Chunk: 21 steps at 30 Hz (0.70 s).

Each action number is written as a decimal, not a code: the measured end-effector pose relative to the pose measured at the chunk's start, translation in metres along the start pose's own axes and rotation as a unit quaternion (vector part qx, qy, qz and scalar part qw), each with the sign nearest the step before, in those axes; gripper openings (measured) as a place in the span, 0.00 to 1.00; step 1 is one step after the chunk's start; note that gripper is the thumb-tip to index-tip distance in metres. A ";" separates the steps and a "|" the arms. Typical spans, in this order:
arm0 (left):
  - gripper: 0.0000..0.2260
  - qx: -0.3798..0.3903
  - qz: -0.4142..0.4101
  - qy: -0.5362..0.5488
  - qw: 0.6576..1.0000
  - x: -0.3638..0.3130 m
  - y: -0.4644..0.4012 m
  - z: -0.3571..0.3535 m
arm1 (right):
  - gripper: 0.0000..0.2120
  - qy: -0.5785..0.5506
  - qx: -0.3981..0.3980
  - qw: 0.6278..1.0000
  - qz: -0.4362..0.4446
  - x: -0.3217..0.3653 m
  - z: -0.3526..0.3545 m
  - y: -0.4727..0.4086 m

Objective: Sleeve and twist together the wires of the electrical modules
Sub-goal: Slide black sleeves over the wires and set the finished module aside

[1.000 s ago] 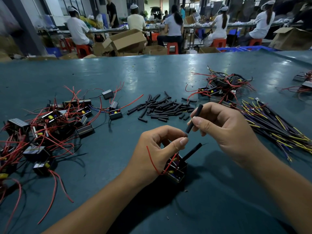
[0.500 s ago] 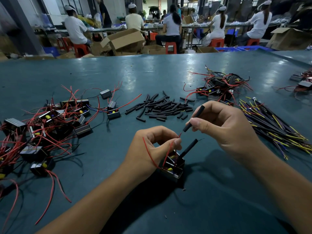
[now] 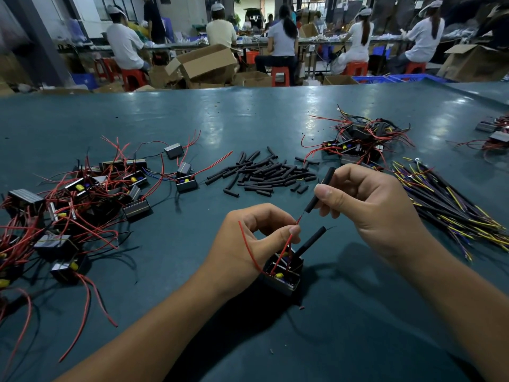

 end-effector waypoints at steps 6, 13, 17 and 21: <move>0.02 0.003 -0.003 0.000 1.000 -0.001 0.000 0.000 | 0.13 0.006 -0.006 1.000 0.008 -0.001 -0.001 0.001; 0.02 0.001 -0.001 0.000 1.000 -0.001 0.000 0.000 | 0.13 0.014 -0.002 1.000 0.009 -0.003 -0.004 0.001; 0.02 0.004 0.000 0.006 1.000 0.000 -0.001 -0.001 | 0.07 0.026 0.009 0.999 0.019 -0.005 -0.001 0.001; 0.02 0.004 0.000 0.004 1.000 0.000 -0.001 -0.001 | 0.02 0.022 0.021 0.999 0.017 -0.007 0.001 0.000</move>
Point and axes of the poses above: each hand's wrist, its own y-axis away from the middle knuckle, its own z-axis out of the back of the hand, x = y × z, the point moved 4 cm from there along -y, towards the middle knuckle, and after that the axes turned 5 degrees about z, right-handed, at the moved point
